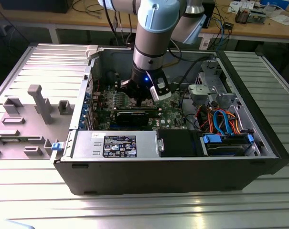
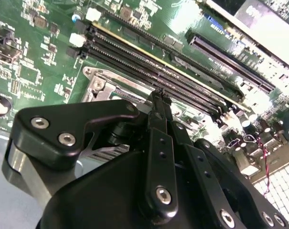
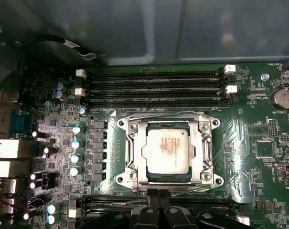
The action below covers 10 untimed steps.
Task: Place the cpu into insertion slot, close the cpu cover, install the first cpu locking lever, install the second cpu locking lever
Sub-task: 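Install the second cpu locking lever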
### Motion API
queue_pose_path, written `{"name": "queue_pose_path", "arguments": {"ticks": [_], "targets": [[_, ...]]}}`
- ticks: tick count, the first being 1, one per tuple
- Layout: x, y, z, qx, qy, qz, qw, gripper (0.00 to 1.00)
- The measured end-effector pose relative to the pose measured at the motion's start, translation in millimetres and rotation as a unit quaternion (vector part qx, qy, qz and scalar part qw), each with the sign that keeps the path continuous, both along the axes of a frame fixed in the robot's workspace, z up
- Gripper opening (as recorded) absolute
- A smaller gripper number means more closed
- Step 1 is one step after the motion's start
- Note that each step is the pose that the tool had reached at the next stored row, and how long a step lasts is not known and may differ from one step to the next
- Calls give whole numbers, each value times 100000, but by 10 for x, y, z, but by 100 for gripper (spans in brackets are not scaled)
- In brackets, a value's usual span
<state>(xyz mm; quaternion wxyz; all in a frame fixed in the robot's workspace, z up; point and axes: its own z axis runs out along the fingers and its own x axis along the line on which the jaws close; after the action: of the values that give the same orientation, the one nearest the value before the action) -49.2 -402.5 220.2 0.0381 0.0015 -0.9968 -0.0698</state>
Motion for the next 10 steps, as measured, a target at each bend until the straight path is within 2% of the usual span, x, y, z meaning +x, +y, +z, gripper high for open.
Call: {"name": "queue_pose_path", "arguments": {"ticks": [1,4,10], "targets": [[-12,-9,-7,214,-4,107,100000,11],[-42,-24,-18,476,-2,241,99999,11],[-61,-61,-22,770,-25,571,99995,11]]}}
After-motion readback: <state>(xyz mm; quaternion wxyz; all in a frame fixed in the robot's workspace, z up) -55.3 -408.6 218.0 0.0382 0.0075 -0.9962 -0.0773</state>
